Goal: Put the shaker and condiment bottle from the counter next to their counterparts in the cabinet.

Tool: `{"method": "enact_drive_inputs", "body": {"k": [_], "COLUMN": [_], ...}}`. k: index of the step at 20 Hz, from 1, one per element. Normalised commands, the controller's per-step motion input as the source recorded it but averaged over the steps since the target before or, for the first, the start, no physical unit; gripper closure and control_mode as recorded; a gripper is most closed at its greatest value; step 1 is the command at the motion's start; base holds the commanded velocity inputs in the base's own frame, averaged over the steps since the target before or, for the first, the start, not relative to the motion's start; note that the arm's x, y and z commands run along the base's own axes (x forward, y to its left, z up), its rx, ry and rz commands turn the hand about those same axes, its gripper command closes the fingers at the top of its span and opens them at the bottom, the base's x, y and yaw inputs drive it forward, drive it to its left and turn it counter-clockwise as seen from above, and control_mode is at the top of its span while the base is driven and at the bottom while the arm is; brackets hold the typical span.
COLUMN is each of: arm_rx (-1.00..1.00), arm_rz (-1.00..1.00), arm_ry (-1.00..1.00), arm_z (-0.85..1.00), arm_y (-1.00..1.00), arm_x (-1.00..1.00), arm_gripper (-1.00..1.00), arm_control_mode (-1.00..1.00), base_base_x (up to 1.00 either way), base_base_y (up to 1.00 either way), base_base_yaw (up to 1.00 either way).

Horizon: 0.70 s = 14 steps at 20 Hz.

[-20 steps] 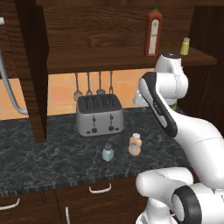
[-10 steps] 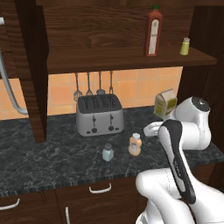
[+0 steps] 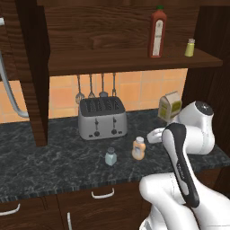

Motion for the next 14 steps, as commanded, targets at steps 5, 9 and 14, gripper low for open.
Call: {"method": "enact_drive_inputs", "body": {"k": [5,9,14], "arm_rx": [0.0,0.0,0.0], "arm_rz": [0.16,0.02,0.0], "arm_ry": [-0.01,0.04,0.02], "arm_z": [-0.42,-0.18,-0.16], "arm_y": [0.0,0.09,0.06], "arm_x": [0.08,0.31,0.39], "arm_gripper": [-1.0,-1.0,-1.0], "arm_control_mode": [-1.0,-1.0,-1.0], "base_base_x": [0.0,0.0,0.0], "base_base_y": [0.0,0.0,0.0], "base_base_yaw": [0.0,0.0,0.0]}}
